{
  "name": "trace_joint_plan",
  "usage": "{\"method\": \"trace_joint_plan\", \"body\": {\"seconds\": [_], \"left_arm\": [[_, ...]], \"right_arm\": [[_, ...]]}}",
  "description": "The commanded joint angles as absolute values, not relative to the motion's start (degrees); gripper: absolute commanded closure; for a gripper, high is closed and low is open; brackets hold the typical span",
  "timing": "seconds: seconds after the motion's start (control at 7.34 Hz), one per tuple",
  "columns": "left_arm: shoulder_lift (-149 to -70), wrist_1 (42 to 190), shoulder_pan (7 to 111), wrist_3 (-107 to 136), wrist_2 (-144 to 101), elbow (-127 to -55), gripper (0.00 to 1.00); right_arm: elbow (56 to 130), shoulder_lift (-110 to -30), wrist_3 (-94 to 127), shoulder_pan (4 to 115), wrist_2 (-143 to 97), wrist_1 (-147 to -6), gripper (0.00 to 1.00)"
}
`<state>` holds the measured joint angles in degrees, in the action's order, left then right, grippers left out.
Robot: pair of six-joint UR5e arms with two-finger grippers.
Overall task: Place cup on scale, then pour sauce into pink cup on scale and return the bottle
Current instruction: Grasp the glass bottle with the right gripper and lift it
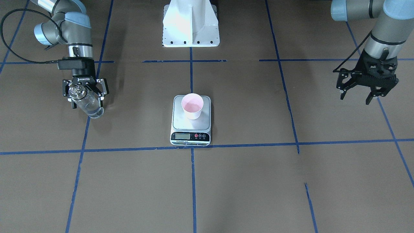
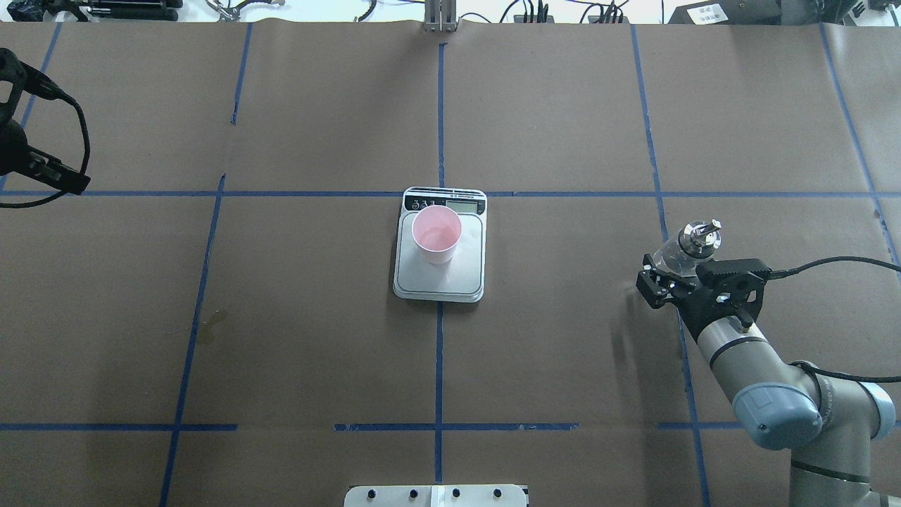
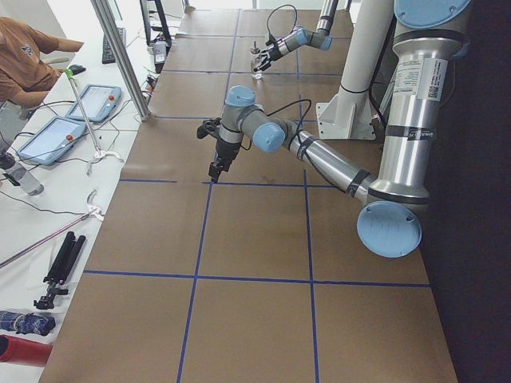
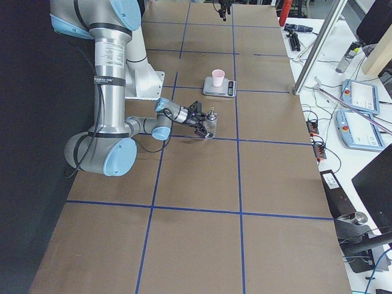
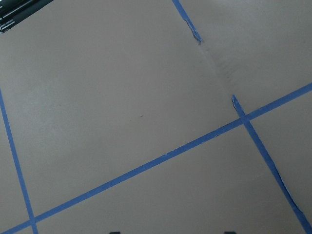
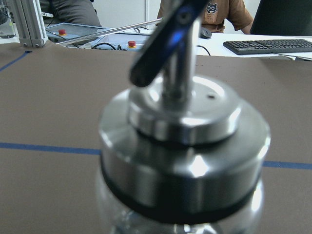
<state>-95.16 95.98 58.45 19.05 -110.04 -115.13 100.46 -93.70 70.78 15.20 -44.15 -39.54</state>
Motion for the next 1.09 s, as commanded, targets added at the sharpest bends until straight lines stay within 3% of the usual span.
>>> {"method": "trace_joint_plan", "body": {"seconds": [0.0,0.54,0.95], "left_arm": [[-95.3,96.0,58.4,19.1,-110.0,-115.1,0.23],[-95.5,95.7,58.3,19.2,-109.6,-115.2,0.23],[-95.8,95.6,58.3,19.2,-109.6,-115.2,0.23]], "right_arm": [[98.6,-93.1,70.3,15.2,-43.2,-35.9,0.04],[98.2,-93.1,69.3,15.2,-41.1,-34.2,0.25],[98.5,-93.0,65.1,15.2,-38.8,-34.3,0.78]]}}
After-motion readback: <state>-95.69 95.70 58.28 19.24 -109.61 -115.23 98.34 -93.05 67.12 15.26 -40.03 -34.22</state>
